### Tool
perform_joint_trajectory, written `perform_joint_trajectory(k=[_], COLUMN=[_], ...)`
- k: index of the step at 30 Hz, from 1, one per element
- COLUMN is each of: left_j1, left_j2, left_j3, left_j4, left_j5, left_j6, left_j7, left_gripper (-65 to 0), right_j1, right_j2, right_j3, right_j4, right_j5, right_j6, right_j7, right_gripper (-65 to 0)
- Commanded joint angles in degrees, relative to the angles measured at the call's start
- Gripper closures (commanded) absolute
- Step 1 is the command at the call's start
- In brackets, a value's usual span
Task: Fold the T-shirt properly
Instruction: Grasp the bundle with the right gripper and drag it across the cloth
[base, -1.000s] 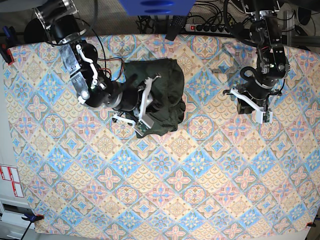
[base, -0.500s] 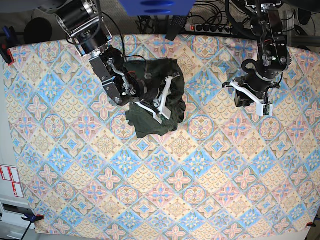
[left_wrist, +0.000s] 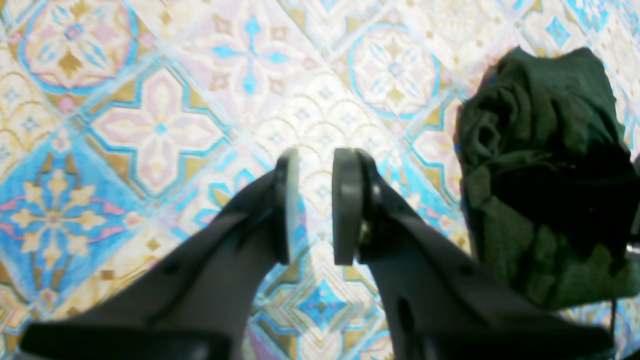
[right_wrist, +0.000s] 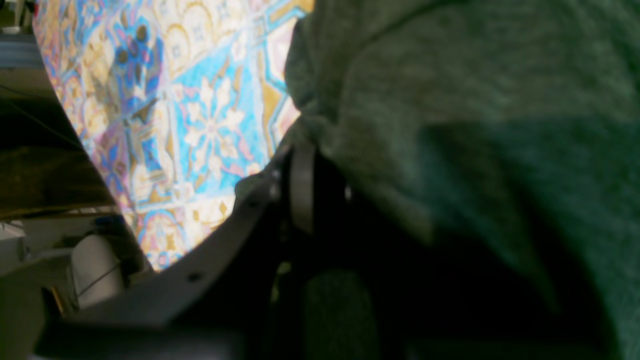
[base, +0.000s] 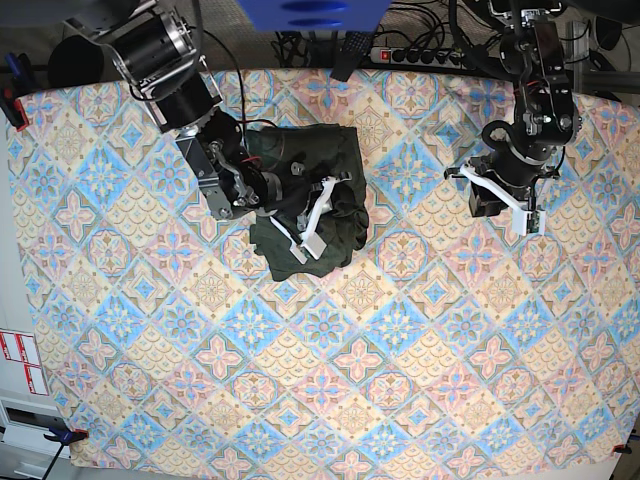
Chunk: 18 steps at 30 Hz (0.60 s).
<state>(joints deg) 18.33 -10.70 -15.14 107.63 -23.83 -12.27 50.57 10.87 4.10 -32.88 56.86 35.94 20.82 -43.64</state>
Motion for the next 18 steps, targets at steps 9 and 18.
perform_joint_trajectory(k=[9,18], left_j1=[-0.26,-0.26], left_j2=[-0.51,-0.51], left_j3=[-0.12,-0.12], left_j4=[1.07,1.07], left_j5=[-0.47,-0.47], left_j6=[-0.34,-0.34], left_j7=[-1.03,-1.03], left_gripper=[-10.9,-10.9], right_j1=[-0.28,-0.46], right_j2=[1.84,5.88], right_j3=[2.16,8.49], right_j4=[-0.90,-0.82], right_j5=[-17.17,-17.17], right_j6=[-3.81,-3.81], right_j7=[-2.56,-2.65], right_gripper=[-7.8,-7.8])
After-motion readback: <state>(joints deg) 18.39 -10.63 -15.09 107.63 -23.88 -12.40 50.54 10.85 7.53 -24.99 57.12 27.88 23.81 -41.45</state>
